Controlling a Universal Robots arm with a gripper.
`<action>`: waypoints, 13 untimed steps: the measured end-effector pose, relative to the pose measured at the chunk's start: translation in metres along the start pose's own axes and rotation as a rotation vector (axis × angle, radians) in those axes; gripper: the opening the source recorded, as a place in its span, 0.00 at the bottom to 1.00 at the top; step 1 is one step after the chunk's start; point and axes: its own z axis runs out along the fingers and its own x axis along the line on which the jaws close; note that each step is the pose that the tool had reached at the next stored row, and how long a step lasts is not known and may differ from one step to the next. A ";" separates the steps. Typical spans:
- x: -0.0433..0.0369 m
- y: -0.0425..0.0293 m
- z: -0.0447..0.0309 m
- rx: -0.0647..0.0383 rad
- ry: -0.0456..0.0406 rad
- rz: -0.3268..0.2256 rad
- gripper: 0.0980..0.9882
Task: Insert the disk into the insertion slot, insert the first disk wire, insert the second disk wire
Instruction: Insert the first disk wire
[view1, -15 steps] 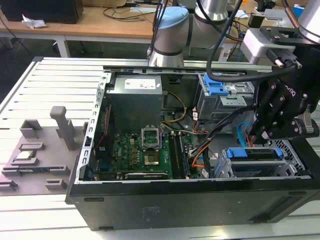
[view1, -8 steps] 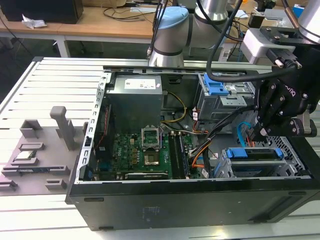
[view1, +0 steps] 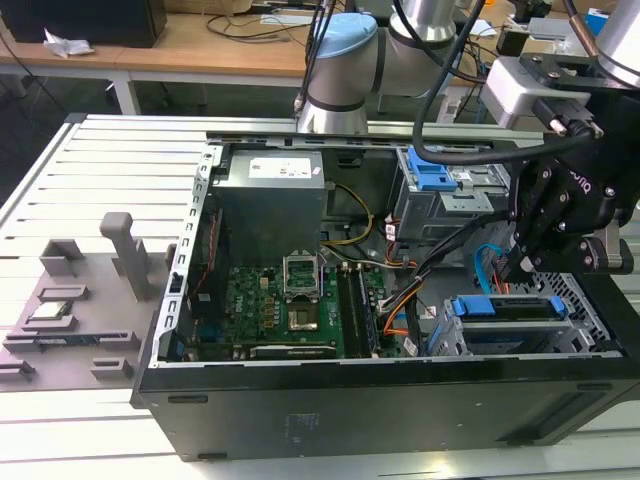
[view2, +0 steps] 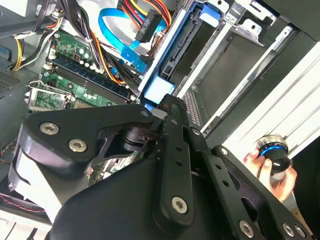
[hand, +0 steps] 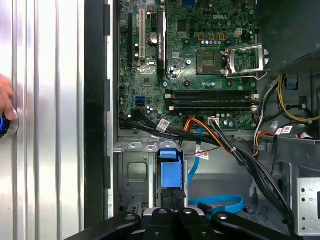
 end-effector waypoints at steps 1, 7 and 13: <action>0.0000 0.0000 0.0001 0.000 -0.0001 0.000 0.01; 0.0000 -0.0030 0.0000 0.000 -0.0001 0.000 0.01; -0.0019 -0.0271 -0.0003 0.000 0.0010 0.000 0.01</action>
